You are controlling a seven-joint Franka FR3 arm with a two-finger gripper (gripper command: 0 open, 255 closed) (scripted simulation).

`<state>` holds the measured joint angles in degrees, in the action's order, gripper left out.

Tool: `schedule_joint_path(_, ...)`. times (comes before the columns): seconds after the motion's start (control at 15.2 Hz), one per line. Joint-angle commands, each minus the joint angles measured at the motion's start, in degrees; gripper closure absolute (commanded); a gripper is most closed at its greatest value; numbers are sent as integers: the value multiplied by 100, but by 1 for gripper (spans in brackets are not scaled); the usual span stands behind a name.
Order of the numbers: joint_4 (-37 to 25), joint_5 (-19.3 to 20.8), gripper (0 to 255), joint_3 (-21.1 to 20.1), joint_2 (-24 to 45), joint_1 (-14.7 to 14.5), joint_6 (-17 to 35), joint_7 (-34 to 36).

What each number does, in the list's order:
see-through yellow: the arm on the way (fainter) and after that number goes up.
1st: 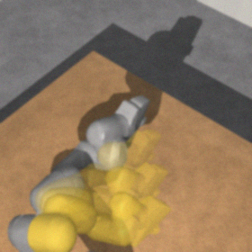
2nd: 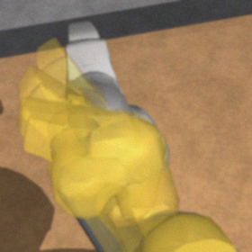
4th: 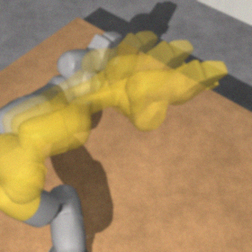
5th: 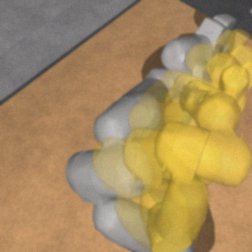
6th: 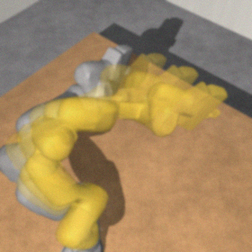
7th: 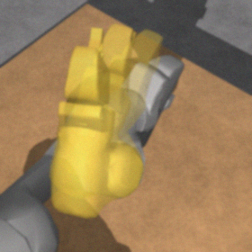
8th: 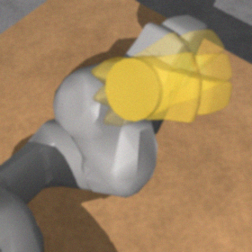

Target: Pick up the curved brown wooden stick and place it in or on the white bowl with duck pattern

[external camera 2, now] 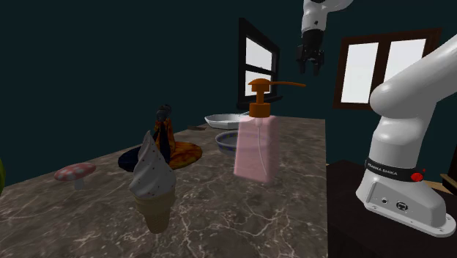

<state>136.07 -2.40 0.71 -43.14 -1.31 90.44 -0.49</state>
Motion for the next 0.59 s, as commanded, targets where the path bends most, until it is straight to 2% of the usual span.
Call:
schedule_joint_path(0.0, 0, 0, 0, 0, 0, 0, 0, 0)
schedule_joint_path(0.53, 98, -785, 0, -1197, 483, -57, 579, 2030)
